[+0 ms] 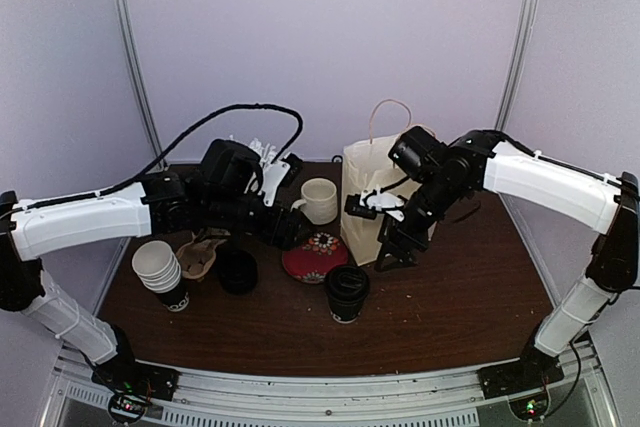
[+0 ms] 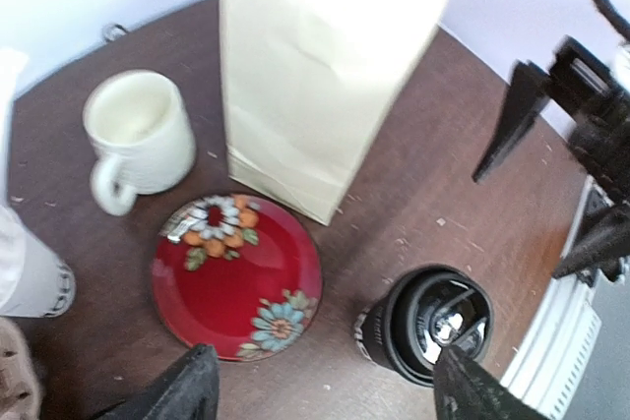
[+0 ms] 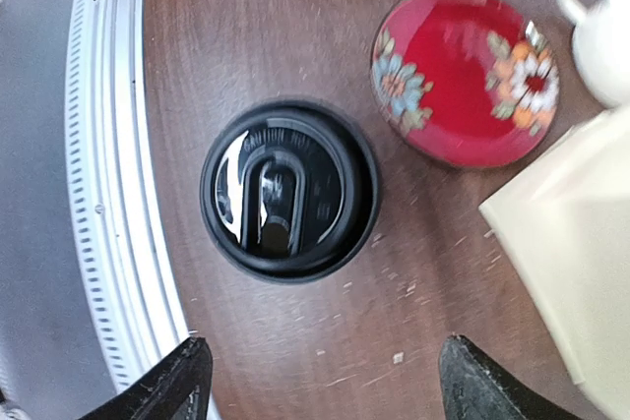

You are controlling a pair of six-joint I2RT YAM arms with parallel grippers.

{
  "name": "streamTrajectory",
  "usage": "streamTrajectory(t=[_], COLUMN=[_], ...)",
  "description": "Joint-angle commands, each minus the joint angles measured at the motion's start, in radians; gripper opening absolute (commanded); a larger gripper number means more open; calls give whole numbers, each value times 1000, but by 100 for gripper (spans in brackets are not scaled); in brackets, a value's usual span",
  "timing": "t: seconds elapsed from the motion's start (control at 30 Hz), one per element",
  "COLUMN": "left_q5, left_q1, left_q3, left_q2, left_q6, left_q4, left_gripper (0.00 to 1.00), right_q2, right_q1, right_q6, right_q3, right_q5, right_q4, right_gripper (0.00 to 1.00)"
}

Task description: Pack the takeout coffee

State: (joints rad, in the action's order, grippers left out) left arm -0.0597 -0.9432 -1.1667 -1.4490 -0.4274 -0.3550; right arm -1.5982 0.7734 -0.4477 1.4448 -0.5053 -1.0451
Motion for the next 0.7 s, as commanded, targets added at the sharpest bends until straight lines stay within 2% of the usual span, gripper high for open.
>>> streamTrajectory(t=[0.0, 0.13, 0.27, 0.43, 0.53, 0.67], left_q5=[220, 330, 394, 412, 361, 329], left_q1=[31, 72, 84, 86, 86, 86], left_q3=[-69, -206, -311, -267, -223, -165], left_q2=[54, 32, 20, 48, 75, 110], left_q6=[184, 332, 407, 368, 334, 283], left_q4=[-36, -94, -165, -183, -171, -163], left_gripper=[82, 91, 94, 89, 84, 82], right_q2=[-11, -36, -53, -75, -73, -53], right_q1=[45, 75, 85, 93, 104, 108], right_q6=[-131, -170, -179, -186, -190, -183], right_q3=[111, 164, 193, 189, 155, 102], right_q5=[105, 121, 128, 128, 147, 192], right_q4=[14, 34, 37, 2, 5, 46], right_gripper=[84, 84, 84, 85, 93, 96])
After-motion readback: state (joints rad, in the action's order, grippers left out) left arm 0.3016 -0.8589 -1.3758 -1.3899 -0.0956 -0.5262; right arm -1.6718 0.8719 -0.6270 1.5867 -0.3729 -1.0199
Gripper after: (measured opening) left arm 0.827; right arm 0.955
